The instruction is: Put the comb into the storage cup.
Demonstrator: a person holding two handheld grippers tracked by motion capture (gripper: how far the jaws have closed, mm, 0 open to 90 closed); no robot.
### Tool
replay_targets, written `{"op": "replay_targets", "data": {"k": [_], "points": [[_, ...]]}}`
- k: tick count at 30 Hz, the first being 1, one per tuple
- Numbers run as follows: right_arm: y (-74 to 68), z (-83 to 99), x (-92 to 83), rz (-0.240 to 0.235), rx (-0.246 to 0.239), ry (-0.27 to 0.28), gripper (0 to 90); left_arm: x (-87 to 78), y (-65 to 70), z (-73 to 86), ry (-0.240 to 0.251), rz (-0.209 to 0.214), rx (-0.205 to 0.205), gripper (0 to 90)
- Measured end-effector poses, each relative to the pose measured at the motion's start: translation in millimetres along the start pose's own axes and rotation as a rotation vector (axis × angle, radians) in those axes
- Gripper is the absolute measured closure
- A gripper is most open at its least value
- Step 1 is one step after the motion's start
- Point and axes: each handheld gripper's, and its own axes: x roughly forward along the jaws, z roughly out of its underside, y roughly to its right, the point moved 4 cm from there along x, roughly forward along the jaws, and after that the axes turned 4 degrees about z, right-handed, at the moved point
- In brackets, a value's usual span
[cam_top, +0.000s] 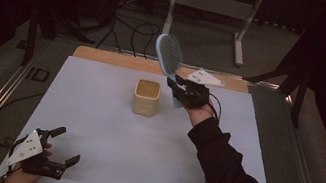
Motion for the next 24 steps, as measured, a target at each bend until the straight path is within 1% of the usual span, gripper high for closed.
{"op": "replay_targets", "data": {"k": [3, 5, 6, 7, 8, 10, 11, 12, 13, 16, 18, 20, 22, 23, 24], "points": [[0.7, -3.9, 5.5, -0.008, -0.006, 0.022, 70.4, -0.2, 0.3, -0.2, 0.002, 0.001, -0.001, 0.0], [0.6, -4.7, 8.6, -0.034, -0.007, 0.042, 70.4, -0.2, 0.2, 0.0, 0.001, 0.002, -0.003, 0.0], [1.1, -5.0, 10.4, -0.032, -0.016, 0.044, 70.3, -0.2, 0.2, 0.1, 0.001, 0.003, -0.003, 0.0], [1.3, -5.1, 12.0, -0.051, -0.009, 0.05, 70.3, -0.2, 0.2, 0.0, 0.001, 0.002, -0.002, 0.0], [1.6, -4.9, 13.5, -0.06, -0.012, 0.06, 70.4, -0.3, 0.2, 0.0, 0.001, 0.003, -0.003, 0.0], [2.0, -4.6, 15.0, -0.062, -0.013, 0.063, 70.4, -0.3, 0.2, 0.0, 0.001, 0.003, -0.003, 0.0], [2.8, -3.5, 17.8, -0.079, 0.006, 0.073, 70.4, -0.4, 0.0, 0.1, 0.001, 0.001, -0.003, 0.0], [3.1, -2.8, 19.1, -0.078, 0.012, 0.076, 70.4, -0.5, -0.2, 0.3, 0.0, 0.001, -0.004, 0.0], [3.3, -2.1, 20.5, -0.089, 0.022, 0.08, 70.3, -0.5, -0.3, 0.4, -0.002, 0.001, -0.003, 0.0], [3.6, -0.9, 22.8, -0.089, 0.021, 0.081, 70.4, -0.4, -0.2, 0.4, 0.0, 0.002, -0.005, 0.0], [3.8, -1.2, 24.9, -0.1, 0.041, 0.096, 70.3, -0.4, -0.3, 0.4, 0.0, 0.002, -0.005, 0.0], [3.7, -1.9, 25.3, -0.102, 0.039, 0.104, 70.4, -0.4, -0.3, 0.5, 0.0, 0.002, -0.005, 0.0], [4.0, -4.4, 26.7, -0.125, 0.051, 0.127, 70.4, 0.1, -0.1, 0.7, -0.003, 0.001, -0.007, 0.0], [4.3, -5.2, 27.6, -0.13, 0.053, 0.133, 70.3, 0.2, -0.1, 0.9, -0.006, 0.002, -0.006, 0.0], [5.0, -5.7, 28.6, -0.144, 0.06, 0.137, 70.3, 0.3, -0.1, 1.0, -0.004, 0.004, -0.007, 0.0]]}}
